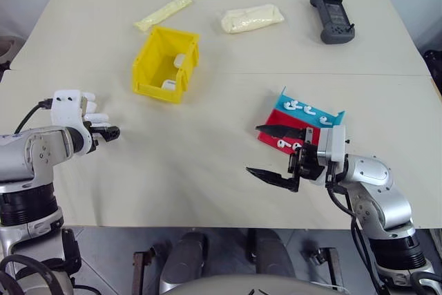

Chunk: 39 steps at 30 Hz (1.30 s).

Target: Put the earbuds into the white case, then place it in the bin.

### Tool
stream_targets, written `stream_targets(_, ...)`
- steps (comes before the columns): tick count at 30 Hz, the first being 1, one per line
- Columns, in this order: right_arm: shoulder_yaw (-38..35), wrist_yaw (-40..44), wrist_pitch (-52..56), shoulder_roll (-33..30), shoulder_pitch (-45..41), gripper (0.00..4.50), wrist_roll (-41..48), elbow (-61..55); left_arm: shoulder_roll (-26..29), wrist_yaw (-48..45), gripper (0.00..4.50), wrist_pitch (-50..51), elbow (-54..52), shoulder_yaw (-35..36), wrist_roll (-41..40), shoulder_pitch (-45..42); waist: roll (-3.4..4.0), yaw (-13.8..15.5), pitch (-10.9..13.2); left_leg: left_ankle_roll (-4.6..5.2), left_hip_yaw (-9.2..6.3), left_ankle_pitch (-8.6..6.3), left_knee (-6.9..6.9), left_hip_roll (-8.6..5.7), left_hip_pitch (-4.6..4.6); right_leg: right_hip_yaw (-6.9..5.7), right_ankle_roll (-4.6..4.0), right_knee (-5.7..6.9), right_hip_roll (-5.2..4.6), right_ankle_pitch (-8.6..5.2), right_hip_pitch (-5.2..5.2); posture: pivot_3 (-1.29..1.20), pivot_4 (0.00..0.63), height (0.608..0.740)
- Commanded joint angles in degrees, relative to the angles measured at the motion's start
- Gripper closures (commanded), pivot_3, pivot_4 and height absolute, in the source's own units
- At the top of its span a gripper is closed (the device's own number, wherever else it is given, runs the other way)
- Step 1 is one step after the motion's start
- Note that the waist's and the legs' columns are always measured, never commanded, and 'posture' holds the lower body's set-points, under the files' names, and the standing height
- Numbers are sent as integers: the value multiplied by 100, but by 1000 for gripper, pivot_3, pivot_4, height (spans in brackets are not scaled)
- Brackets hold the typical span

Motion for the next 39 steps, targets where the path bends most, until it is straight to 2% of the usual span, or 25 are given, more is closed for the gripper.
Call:
stream_targets(1, -38, -57, -133, 47, 33, 0, -11, -192, 142, -119, 51, -77, 159, -67, 144, -60, 0, 2, 0, 0, 0, 0, 0, 0, 0, 0, 0, 0, 0, 0, 0, 0, 150, 740)
stream_targets(2, -36, -67, -142, 48, 49, 0, -19, -200, 157, -144, 51, -60, 180, -81, 159, -57, 0, 2, 0, 0, 0, 0, 0, 0, 0, 0, 0, 0, 0, 0, 0, 0, 150, 740)
stream_targets(5, -50, -96, -167, 49, 82, 0, -44, -204, 146, -178, 595, 38, 152, -64, 183, -4, 0, -1, 0, 0, 0, 0, 0, 0, 0, 0, 0, 0, 0, 0, 0, 0, 150, 740)
stream_targets(9, -47, -106, -202, 48, 72, 0, -59, -165, 107, -228, 1700, 170, 1, -7, 170, 101, 0, -32, 0, 0, 0, 0, 0, 2, 2, 0, 0, 1, 2, 0, 0, 0, 150, 740)
stream_targets(12, -36, -99, -226, 42, 54, 0, -67, -124, 84, -306, 1715, 210, -149, 92, 152, 211, 0, -57, 0, -1, 0, 0, 0, 4, 2, 0, -2, 3, 3, -1, -1, 0, 150, 740)
stream_targets(15, -79, -72, -225, 3, 35, 0, -70, -65, -156, -712, 1715, -601, -761, 629, -162, 542, 0, -68, 0, -1, 0, 0, -2, 4, 2, 2, -2, 3, 2, -1, -3, 0, 150, 740)
stream_targets(18, -183, -69, -166, -106, 39, 0, -76, -12, -252, -2385, 1715, -2455, -1885, 1043, -817, 1731, 0, -87, 0, -2, 0, -1, -2, 8, -5, 1, -3, -3, 1, -1, -6, 0, 150, 740)
stream_targets(21, -306, -40, -113, -227, 47, 0, -39, 32, -531, -3714, 1715, -4237, -2439, 1148, -1182, 2557, 0, -64, 0, -5, 1, -5, -2, 13, -7, -2, -9, -22, -2, -5, -3, 0, 150, 740)
stream_targets(23, -425, 29, -138, -417, 158, 0, -90, 14, -897, -4258, 1715, -5609, -2287, 877, -1027, 2792, 8, 9, -3, -5, -3, -5, 0, 15, -3, -14, -10, -34, -4, -5, 12, 0, 150, 740)
stream_targets(25, -650, 14, -131, -589, 316, 0, -81, -4, -1144, -4625, 1715, -6329, -1992, 496, -981, 2694, 9, 88, -4, -4, -3, -4, 1, 14, 3, -22, -7, -74, -5, -3, 28, 0, 150, 740)
stream_targets(28, -1010, -132, -94, -762, 508, 0, -45, -30, -1288, -5023, 1715, -6808, -1493, -168, -896, 2397, 9, 112, -4, 1, -4, -2, 4, 7, 1, -27, -5, -69, -7, -3, 30, 0, 150, 740)
stream_targets(32, -1840, -502, -48, -874, 1275, 0, -37, -443, -2126, -5528, 1715, -7977, -289, -1373, -566, 1349, 9, 177, -5, 11, -3, -1, 4, -4, -3, -28, 2, -42, -8, 2, 29, 0, 150, 740)
stream_targets(34, -2139, -590, -66, -884, 1634, 0, -72, -546, -2386, -5786, 1715, -8361, 60, -1602, -600, 1097, 4, 170, -7, 16, 0, -3, 6, -29, -9, -29, 8, -50, -8, 5, 28, 0, 150, 740)
stream_targets(39, -3461, -570, -431, -805, 3055, 0, -297, -300, -3143, -6398, 1715, -8786, 798, -2332, -774, 558, 5, 150, -8, 23, 19, -6, 3, -31, -8, -29, 13, -58, -7, 7, 30, 0, 150, 740)
